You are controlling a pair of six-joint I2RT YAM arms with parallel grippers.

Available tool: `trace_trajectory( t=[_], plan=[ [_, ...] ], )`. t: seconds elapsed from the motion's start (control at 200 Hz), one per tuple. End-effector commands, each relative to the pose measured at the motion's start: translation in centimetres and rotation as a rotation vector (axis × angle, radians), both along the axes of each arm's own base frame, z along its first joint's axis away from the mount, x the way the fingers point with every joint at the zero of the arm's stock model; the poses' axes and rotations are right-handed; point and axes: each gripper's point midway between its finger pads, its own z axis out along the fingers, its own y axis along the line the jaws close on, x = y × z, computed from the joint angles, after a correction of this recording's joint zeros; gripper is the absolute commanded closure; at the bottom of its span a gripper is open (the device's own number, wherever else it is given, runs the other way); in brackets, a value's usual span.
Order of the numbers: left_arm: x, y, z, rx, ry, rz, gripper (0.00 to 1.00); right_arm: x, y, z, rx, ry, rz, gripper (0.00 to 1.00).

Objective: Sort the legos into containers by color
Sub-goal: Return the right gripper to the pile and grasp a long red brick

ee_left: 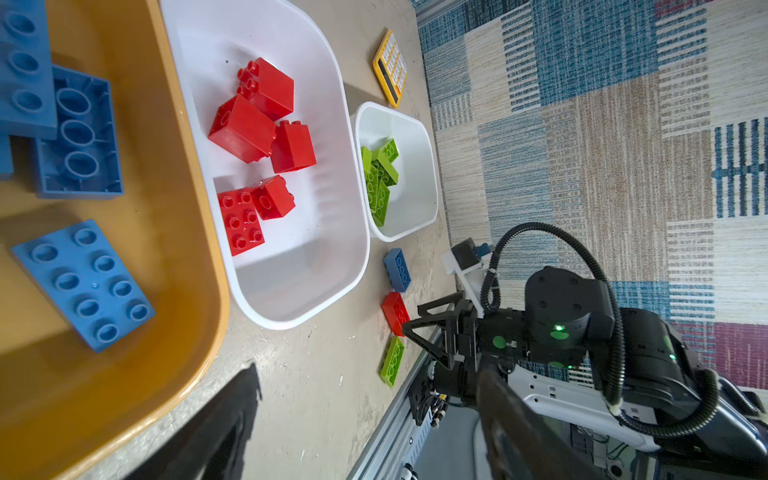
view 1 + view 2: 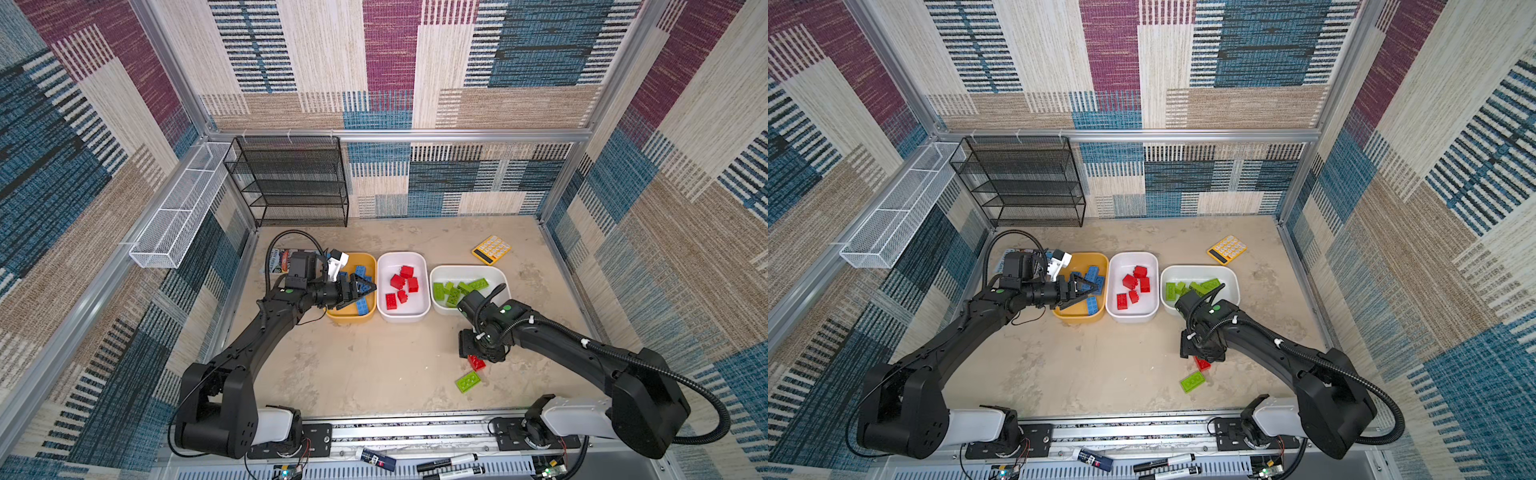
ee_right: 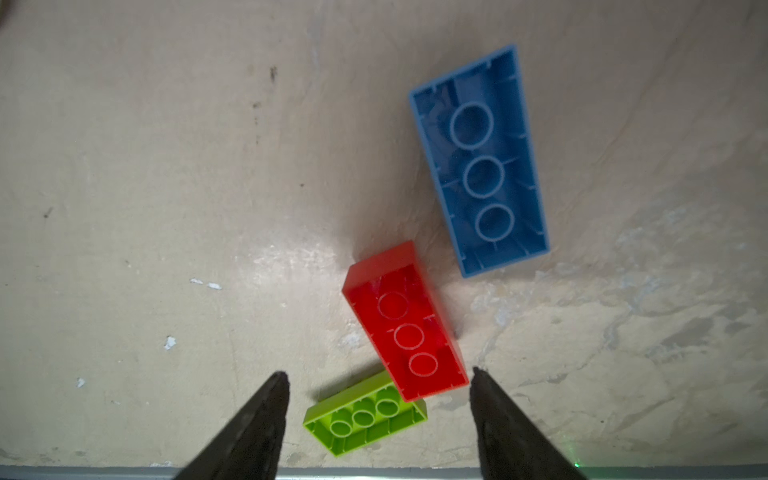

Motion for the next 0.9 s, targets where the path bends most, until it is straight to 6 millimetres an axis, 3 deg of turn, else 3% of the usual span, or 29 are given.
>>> trace_trajectory(
  t=[0.0,0.346,0.606,0.766,0.891],
  plan=[
    [0.0,-0.1,-0.1,-0.003,0.020,-0.001,0.16,0.4,0.6,-1.0,0.028,-0.011,-0.014,0.29],
    [-0.2,0.1,-0.3,0.012,0.026,-0.002,0.16,1.8,0.5,-2.6,-0.025,-0.037,0.035,0.38],
    [-0.4,0.2,-0.5,0.028,0.027,-0.006,0.16,2.1,0.6,-2.7,-0.040,-0.032,0.051,0.72],
    [-0.3,0.2,-0.4,0.028,0.026,-0.006,0.16,4.2,1.3,-0.9,-0.057,-0.082,0.087,0.75],
    [0.0,0.2,0.0,0.030,0.018,-0.008,0.16,7.7,3.7,2.4,-0.011,-0.176,0.133,0.76]
  ],
)
